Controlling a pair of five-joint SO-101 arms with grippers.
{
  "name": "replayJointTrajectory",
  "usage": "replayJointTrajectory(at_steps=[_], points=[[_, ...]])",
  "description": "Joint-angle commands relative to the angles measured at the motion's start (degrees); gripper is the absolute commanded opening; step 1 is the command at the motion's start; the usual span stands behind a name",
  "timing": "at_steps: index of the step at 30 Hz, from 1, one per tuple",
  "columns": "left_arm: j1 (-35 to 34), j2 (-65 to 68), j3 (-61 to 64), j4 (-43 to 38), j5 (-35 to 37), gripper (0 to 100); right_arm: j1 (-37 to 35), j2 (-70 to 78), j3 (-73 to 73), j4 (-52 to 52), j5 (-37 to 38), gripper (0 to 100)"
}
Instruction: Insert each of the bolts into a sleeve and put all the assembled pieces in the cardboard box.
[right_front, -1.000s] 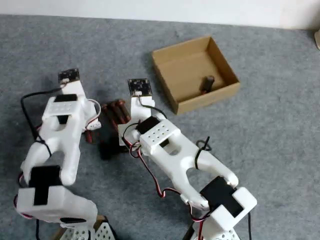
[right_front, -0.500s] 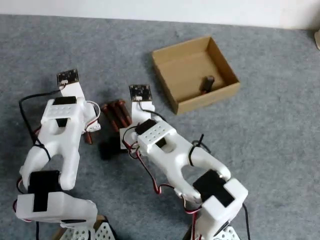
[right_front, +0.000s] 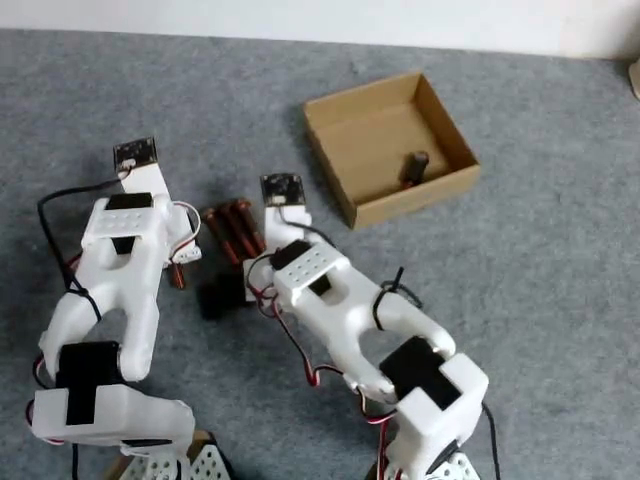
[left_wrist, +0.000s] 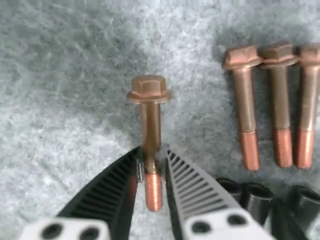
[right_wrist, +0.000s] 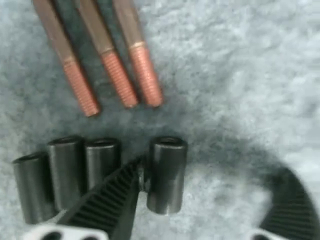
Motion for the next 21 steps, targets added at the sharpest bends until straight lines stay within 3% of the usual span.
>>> replayJointTrajectory(at_steps=[1,2,3,21], points=[[-0.57,-3.03,-0.48,-0.70,0.35,1,0.13,0.57,-0.04,-0.84,-0.53,7.7],[-0.57,-3.03,-0.48,-0.70,0.35,1,0.22,0.57,-0.04,-0.84,-0.53,0.9],[-0.57,-3.03,-0.48,-0.70,0.35,1,0.22,0.57,-0.04,-0.84,-0.53,0.0],[-0.57,-2.95,-0.48,-0.70,0.35,1,2.15,-4.79,-0.04,4.44,-0.18,1.0]])
